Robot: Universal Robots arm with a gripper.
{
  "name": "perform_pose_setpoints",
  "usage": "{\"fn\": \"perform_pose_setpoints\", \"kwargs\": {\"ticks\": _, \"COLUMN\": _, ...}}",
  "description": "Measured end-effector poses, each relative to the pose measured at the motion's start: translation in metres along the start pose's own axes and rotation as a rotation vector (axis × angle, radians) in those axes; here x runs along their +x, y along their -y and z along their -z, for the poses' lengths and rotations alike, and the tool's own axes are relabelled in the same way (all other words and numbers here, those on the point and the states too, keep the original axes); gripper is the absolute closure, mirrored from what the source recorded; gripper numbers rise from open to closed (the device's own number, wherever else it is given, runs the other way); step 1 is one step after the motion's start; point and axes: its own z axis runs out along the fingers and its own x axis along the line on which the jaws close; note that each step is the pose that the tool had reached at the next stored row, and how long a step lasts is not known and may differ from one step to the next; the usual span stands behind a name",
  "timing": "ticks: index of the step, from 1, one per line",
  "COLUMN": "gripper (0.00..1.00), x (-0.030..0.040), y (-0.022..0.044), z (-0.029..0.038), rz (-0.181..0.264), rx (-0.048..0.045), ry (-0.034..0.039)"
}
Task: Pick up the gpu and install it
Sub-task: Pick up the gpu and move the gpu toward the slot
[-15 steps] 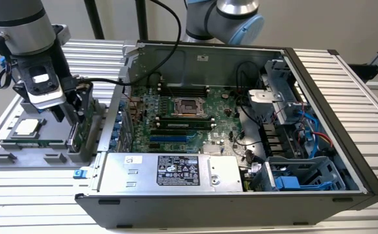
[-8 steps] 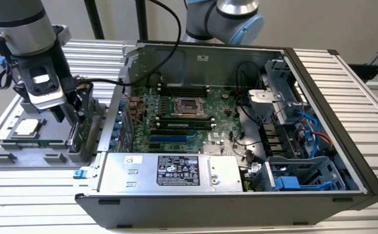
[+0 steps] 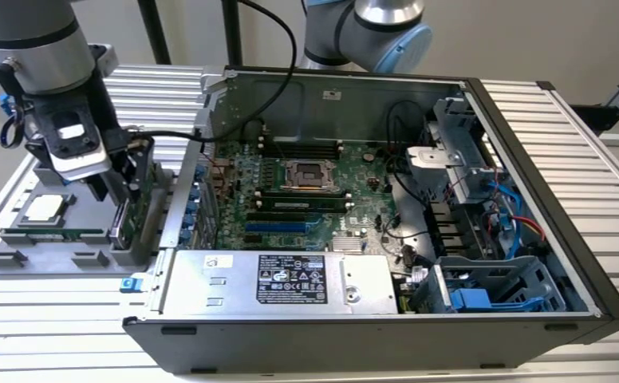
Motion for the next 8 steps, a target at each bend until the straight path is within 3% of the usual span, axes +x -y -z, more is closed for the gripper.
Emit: {"fn": "perform_pose_setpoints", "kwargs": {"ticks": 8, "gripper": 0.00, "x": 0.0005, "y": -0.0040, "z": -0.0064, "rz": 0.000, "rx": 0.0000, "ry": 0.0000}}
